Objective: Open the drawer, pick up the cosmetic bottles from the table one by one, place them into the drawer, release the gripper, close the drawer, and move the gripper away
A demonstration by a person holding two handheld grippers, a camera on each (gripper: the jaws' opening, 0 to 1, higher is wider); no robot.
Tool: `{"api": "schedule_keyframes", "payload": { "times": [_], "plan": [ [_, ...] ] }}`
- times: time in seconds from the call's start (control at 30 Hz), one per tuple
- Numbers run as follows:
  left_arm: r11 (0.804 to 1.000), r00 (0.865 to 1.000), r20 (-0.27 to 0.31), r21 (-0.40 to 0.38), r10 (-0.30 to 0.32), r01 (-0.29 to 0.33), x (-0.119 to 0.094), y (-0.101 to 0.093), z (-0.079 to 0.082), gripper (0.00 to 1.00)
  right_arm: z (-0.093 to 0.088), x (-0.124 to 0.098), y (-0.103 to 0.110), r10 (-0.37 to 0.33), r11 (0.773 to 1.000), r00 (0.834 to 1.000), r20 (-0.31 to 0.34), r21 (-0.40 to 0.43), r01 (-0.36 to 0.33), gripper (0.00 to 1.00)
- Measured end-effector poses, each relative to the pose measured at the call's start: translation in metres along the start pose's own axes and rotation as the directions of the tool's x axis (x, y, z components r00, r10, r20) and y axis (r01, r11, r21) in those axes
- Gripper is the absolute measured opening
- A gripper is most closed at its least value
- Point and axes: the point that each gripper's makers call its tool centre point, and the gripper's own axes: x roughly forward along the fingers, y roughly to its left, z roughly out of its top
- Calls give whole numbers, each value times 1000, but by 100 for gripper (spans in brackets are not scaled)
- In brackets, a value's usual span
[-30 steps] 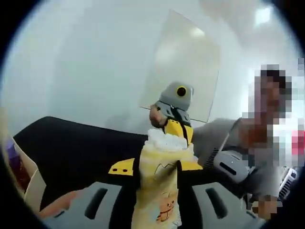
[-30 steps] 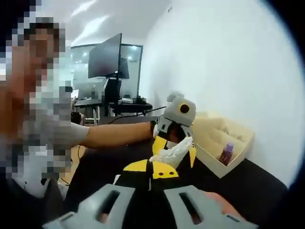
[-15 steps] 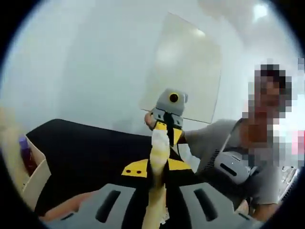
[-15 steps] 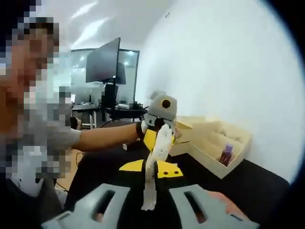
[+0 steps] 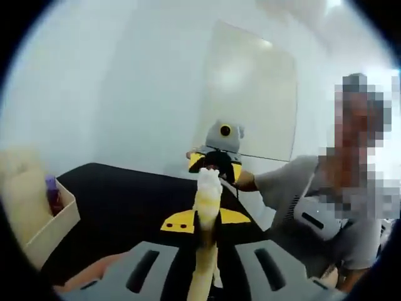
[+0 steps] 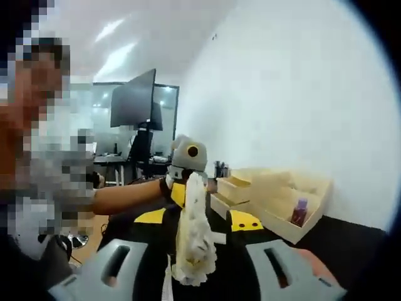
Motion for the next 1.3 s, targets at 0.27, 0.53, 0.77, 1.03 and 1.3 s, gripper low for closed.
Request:
{"api": "schedule_keyframes", "payload": {
  "times": [0.27, 0.53, 0.77, 1.03, 1.3],
  "plan": [
    [1000, 1000, 4, 10, 29, -29, -7, -1, 2, 7, -24, 10, 4, 60, 997, 998, 2, 47, -60, 34],
    [999, 999, -2, 14, 47, -47, -10, 0, 3, 7, -35, 34, 18, 140, 986, 990, -9, 95, -139, 32],
    [999, 999, -2, 16, 49, -49, -11, 0, 3, 7, -36, 48, 18, 167, 975, 986, -13, 148, -164, 27],
    [998, 999, -7, 22, 52, -52, -10, -4, 2, 7, -35, 54, 18, 179, 975, 983, -45, 142, -171, 15],
    [997, 997, 3, 30, 75, -76, -14, -9, -2, 9, -36, 58, 28, 198, 979, 976, -94, 76, -191, 11]
  ]
}}
